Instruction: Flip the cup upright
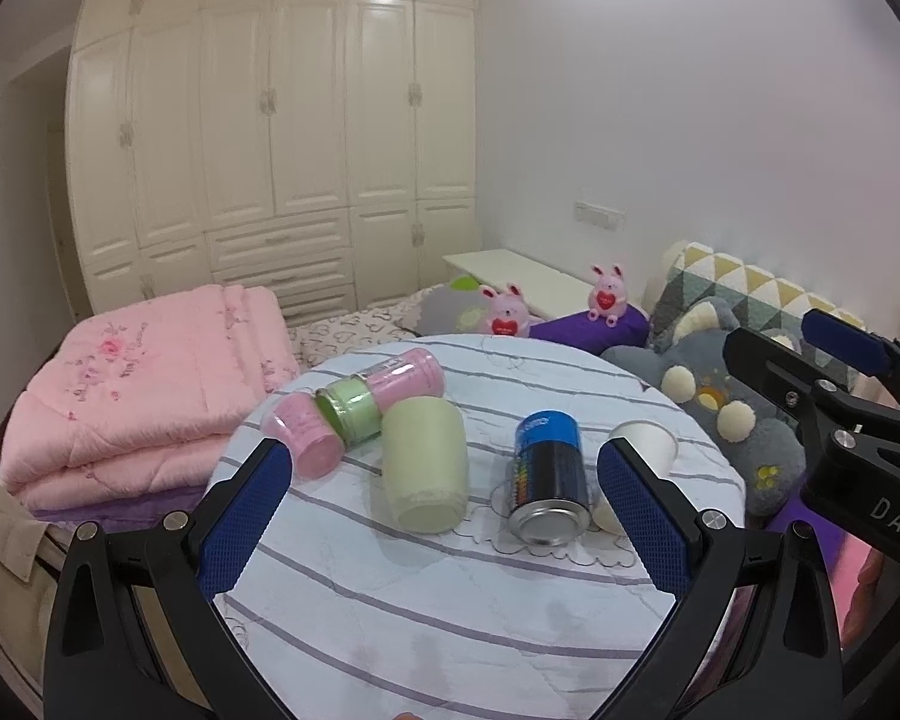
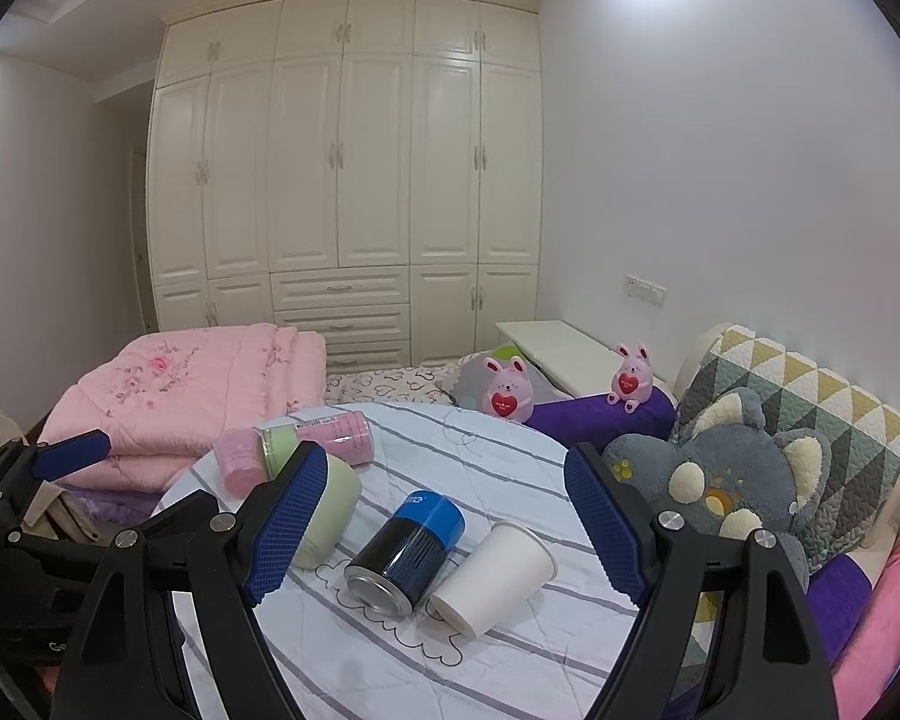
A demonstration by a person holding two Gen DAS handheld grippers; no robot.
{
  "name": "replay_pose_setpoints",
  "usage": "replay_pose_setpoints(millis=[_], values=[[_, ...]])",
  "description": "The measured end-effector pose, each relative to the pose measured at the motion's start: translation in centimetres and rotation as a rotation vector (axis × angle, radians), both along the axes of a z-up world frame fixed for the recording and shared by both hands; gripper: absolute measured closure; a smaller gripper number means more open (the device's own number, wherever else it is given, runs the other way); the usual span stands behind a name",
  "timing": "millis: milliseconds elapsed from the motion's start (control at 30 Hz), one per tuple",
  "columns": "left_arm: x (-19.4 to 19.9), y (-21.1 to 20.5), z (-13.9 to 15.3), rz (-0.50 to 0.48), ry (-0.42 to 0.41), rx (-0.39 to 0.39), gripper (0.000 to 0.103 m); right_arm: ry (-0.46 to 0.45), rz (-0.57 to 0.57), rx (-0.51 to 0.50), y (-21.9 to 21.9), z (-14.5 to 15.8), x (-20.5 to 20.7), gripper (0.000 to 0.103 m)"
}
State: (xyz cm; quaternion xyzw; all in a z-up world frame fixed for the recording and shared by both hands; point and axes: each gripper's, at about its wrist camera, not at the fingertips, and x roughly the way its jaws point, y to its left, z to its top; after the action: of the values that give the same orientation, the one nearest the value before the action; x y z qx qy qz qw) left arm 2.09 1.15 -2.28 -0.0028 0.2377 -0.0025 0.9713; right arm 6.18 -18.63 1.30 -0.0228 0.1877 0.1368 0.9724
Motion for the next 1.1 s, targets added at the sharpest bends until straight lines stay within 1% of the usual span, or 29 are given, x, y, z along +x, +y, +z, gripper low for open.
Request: replay_pose_setpoints(millis=[300,567,1100], values=[[0.2,-1.9,-0.2,-0.040,0.014,0.016,0.000,0.004,-0.033,-0.004,-1.0,0.1,-0.4,0.020],[0.4,-2.7,-0.3,-0.039,0.016,0.022,0.000,0.013,-0.046,0.006,-1.5,-0.1,-0.2,0.020],[0.5,-2.0,-0.3,-0.016,0.024,0.026,0.000,0.015,-0.025,0.018,-1.3,-0.4,0.2,0.020]])
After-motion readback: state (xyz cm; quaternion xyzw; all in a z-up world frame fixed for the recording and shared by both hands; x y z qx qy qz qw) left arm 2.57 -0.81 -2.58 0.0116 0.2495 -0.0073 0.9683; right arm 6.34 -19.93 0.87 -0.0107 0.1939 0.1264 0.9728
